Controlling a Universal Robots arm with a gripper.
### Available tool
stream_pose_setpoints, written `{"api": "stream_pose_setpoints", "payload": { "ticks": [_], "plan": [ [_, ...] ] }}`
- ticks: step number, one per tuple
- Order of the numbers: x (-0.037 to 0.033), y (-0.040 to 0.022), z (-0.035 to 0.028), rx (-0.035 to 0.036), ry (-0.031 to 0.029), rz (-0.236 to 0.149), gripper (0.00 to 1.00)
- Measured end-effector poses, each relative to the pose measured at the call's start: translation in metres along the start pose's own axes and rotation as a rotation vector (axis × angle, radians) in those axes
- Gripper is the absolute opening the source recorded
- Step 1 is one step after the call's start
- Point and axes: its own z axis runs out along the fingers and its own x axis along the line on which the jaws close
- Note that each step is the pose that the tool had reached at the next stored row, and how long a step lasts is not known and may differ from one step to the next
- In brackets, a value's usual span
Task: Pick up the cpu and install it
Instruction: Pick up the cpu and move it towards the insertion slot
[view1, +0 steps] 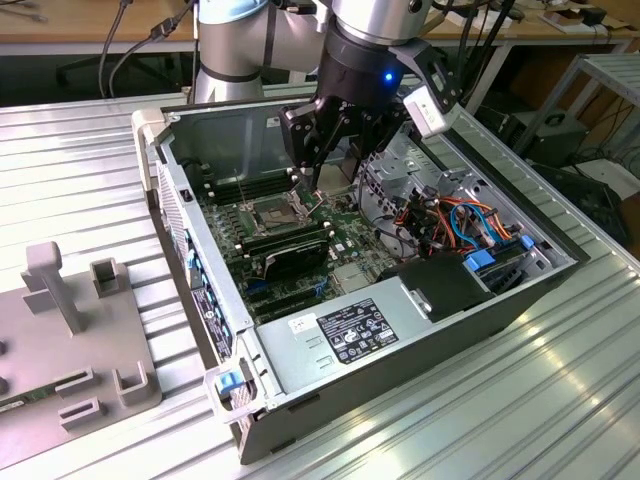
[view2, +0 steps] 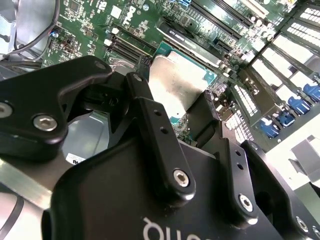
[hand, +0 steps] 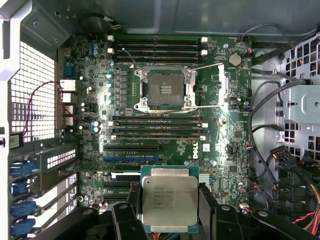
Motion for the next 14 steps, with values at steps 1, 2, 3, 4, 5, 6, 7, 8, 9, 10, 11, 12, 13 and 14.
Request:
{"api": "stream_pose_setpoints", "payload": {
  "ticks": [1,2,3,4,5,6,7,8,9,10,11,12,13,14],
  "plan": [
    [0.0000,0.0000,0.0000,0.0000,0.0000,0.000,0.55],
    [0.0000,0.0000,0.0000,0.0000,0.0000,0.000,0.55],
    [-0.0004,0.0000,0.0000,0.0000,0.0000,0.000,0.55],
    [-0.0010,0.0000,0.0001,-0.0001,0.0000,0.000,0.55],
    [-0.0017,0.0000,0.0001,-0.0001,0.0000,0.000,0.55],
    [-0.0029,0.0000,0.0001,-0.0001,0.0000,0.000,0.55],
    [-0.0037,0.0000,0.0001,-0.0001,0.0000,0.000,0.55],
    [-0.0053,0.0000,0.0001,0.0000,0.0000,0.000,0.55],
    [-0.0059,0.0000,0.0001,-0.0001,0.0000,0.000,0.55],
    [-0.0066,0.0000,0.0002,0.0000,0.0000,0.000,0.55],
    [-0.0070,0.0002,0.0002,-0.0001,-0.0001,0.000,0.55],
    [-0.0070,0.0007,0.0003,-0.0001,-0.0001,0.000,0.55],
    [-0.0070,0.0016,0.0004,0.0000,0.0000,0.000,0.55],
    [-0.0071,0.0032,0.0007,0.0000,-0.0001,0.000,0.55]
  ]
}}
